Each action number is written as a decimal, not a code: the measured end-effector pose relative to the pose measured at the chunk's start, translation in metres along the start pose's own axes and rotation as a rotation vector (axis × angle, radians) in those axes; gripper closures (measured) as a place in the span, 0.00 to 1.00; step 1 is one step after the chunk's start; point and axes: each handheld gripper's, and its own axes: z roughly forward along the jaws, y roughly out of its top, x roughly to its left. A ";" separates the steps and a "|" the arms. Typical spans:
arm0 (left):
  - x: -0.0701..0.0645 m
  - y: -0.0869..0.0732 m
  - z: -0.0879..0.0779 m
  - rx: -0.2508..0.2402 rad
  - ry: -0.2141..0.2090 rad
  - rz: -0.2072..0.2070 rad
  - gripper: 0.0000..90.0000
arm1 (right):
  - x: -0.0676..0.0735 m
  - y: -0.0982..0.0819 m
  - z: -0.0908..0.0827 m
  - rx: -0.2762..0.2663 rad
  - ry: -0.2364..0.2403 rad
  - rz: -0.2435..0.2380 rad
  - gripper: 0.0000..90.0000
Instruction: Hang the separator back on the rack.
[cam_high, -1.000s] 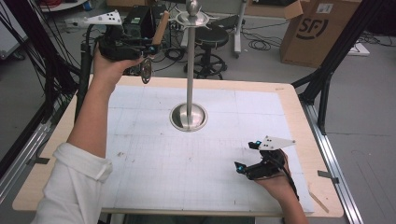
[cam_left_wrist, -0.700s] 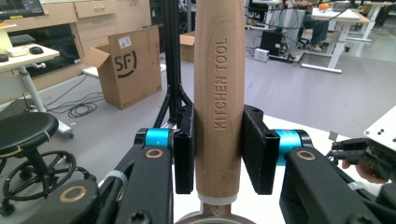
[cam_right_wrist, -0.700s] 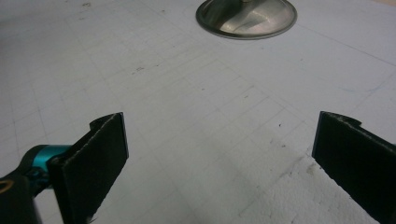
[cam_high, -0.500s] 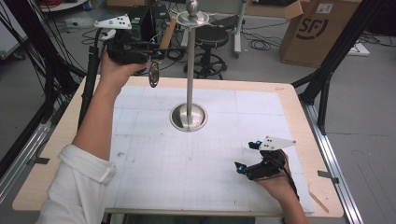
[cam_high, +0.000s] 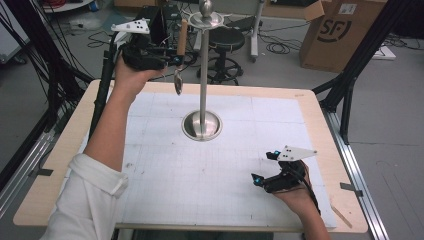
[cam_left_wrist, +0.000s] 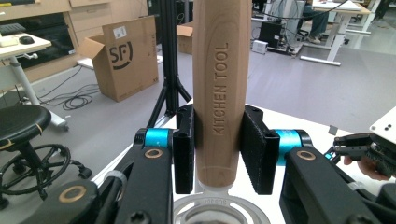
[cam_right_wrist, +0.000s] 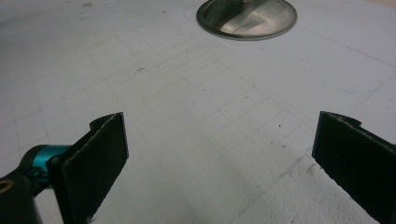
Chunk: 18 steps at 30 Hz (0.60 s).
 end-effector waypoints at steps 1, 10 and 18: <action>0.000 0.000 0.000 0.009 0.006 0.007 0.75 | 0.000 0.000 0.000 0.000 0.000 -0.002 0.02; -0.004 0.002 0.000 0.026 0.040 0.004 0.64 | 0.000 0.000 0.000 0.000 0.000 -0.001 0.02; -0.005 0.001 -0.007 0.077 0.036 -0.009 0.53 | 0.000 0.000 0.000 -0.001 -0.002 -0.004 0.02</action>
